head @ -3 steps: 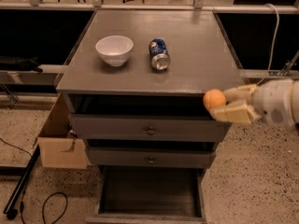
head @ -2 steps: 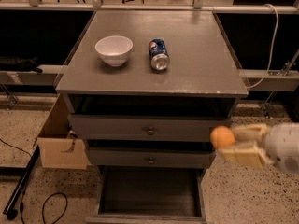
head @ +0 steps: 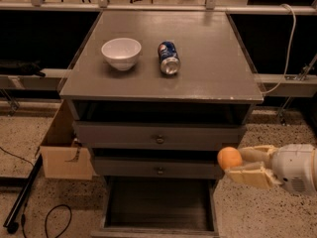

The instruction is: Place orange into bottom drawer

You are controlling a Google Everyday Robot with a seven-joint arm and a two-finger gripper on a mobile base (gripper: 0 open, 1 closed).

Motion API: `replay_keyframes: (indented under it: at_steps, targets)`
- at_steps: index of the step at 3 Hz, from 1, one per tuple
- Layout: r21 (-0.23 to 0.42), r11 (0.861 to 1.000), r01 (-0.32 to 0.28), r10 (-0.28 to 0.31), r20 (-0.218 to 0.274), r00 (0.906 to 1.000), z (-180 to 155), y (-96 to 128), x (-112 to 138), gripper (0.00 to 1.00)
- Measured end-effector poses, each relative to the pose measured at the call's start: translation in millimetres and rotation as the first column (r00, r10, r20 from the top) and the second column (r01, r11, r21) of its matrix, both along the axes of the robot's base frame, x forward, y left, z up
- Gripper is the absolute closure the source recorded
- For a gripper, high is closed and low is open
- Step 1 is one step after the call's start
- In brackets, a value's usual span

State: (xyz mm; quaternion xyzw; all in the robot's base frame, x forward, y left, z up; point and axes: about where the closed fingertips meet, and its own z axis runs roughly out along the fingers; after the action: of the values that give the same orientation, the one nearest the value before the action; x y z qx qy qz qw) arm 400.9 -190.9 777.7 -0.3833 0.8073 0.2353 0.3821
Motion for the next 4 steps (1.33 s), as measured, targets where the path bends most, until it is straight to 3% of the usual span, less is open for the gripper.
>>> replay_keyframes:
  at_steps: [1, 2, 3, 4]
  targets:
    - [0.106, 0.994, 0.013, -0.009, -0.040, 0.9992, -38.6, 6.7, -14.3, 1.00]
    - [0.206, 0.978, 0.038, -0.020, -0.087, 0.9960, -84.8, 13.4, -30.0, 1.00]
    - [0.278, 0.958, 0.070, -0.029, -0.149, 0.9884, -138.8, 19.9, -26.8, 1.00]
    - [0.278, 0.958, 0.070, -0.029, -0.149, 0.9884, -138.8, 19.9, -26.8, 1.00]
